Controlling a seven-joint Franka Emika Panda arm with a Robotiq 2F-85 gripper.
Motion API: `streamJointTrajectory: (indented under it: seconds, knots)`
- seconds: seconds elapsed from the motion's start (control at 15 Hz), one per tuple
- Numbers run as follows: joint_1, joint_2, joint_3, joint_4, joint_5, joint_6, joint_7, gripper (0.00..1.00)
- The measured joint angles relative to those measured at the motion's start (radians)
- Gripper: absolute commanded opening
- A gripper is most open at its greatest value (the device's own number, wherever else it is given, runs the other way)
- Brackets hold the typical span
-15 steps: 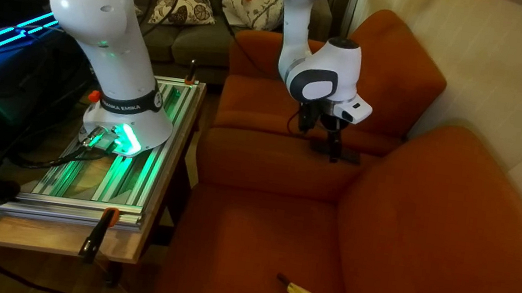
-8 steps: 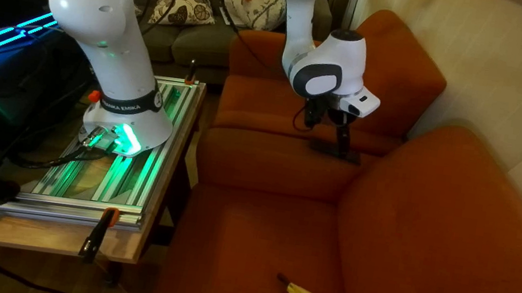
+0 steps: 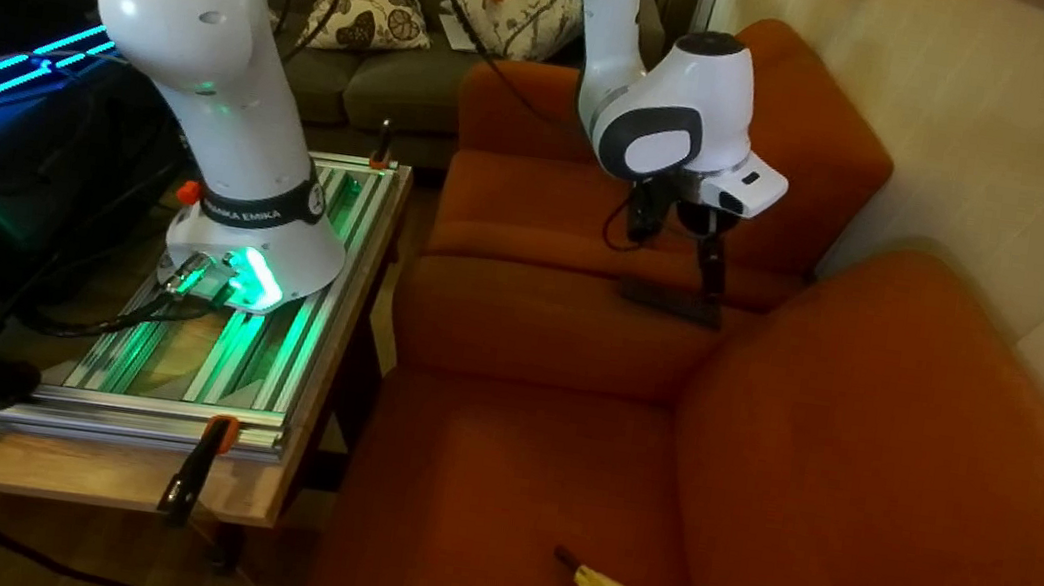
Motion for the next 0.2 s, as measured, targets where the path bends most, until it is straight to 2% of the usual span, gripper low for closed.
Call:
streamJointTrajectory:
  seconds: [0.2]
  knots:
    - [0.001,-0.016,-0.008,0.001,0.001,-0.001,0.000,1.00]
